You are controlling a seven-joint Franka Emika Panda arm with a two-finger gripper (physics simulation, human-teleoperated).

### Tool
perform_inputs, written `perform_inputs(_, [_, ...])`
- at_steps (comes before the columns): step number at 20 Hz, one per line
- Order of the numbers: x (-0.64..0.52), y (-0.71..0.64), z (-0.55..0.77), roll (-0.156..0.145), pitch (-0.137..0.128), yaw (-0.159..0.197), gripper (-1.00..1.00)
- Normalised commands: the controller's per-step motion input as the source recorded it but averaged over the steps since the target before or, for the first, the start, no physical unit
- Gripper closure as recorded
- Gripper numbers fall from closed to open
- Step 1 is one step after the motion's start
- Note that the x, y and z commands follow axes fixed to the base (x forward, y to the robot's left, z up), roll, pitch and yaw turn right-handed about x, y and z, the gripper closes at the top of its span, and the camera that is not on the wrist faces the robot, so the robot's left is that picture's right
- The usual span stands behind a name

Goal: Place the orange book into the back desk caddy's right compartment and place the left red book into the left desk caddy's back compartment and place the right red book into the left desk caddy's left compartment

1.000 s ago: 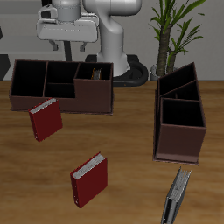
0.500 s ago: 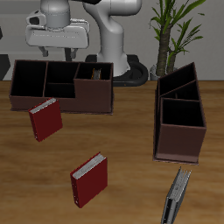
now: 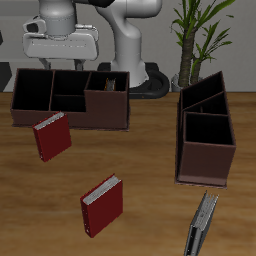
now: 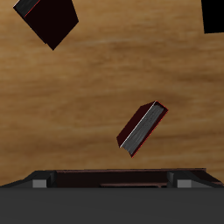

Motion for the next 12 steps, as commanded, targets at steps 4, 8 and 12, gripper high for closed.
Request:
perform_inputs(4, [0.36, -0.25, -0.03, -0.058, 0.015, 0.047, -1.0])
perform_inputs(8, [0.3, -0.54, -0.06, 0.035, 0.043, -0.071, -1.0])
perform_inputs(12, [0.27, -0.14, -0.07, 0.018, 0.001, -0.01, -1.0])
